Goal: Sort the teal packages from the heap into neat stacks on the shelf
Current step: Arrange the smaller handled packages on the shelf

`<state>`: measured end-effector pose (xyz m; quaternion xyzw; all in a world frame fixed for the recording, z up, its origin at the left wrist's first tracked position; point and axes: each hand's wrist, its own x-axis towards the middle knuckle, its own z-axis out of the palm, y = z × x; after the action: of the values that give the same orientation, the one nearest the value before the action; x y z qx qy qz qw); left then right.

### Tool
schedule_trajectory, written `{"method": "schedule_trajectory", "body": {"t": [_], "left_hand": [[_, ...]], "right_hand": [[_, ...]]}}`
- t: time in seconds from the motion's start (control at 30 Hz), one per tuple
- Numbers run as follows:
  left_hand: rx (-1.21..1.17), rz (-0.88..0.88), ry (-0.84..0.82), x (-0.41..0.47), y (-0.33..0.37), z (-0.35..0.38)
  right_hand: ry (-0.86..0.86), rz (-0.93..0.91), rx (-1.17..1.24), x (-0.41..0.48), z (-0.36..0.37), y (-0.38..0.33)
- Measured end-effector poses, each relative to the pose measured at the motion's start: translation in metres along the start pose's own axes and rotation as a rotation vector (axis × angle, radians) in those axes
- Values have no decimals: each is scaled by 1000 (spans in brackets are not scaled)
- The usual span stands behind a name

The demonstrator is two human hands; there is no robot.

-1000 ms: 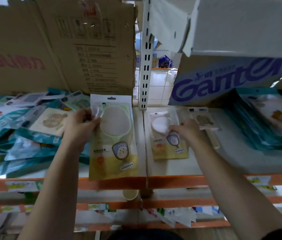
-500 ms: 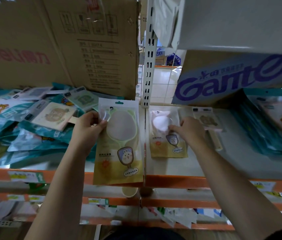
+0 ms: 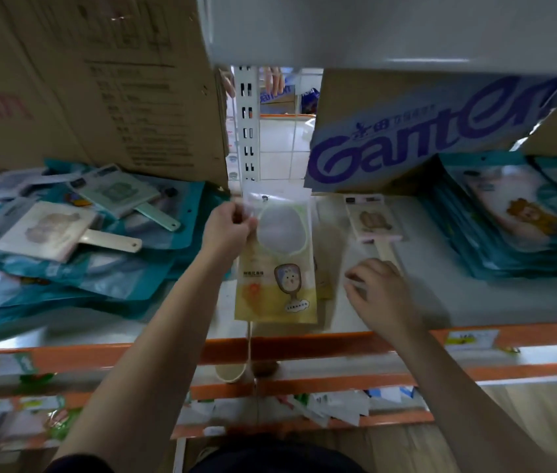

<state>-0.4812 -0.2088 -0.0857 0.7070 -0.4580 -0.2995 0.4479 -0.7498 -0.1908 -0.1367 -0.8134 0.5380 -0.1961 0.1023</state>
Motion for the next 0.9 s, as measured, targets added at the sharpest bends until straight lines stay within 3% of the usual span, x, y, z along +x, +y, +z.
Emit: {"method": "schedule_trajectory", "body": {"t": [0.3,0.9], "left_hand": [[98,-64,37,27,-1,38],[238,-17,106,8,-5,48]], "right_hand": [[132,-7,31,-12,3,1],[96,15,58,-13,1,1]]}}
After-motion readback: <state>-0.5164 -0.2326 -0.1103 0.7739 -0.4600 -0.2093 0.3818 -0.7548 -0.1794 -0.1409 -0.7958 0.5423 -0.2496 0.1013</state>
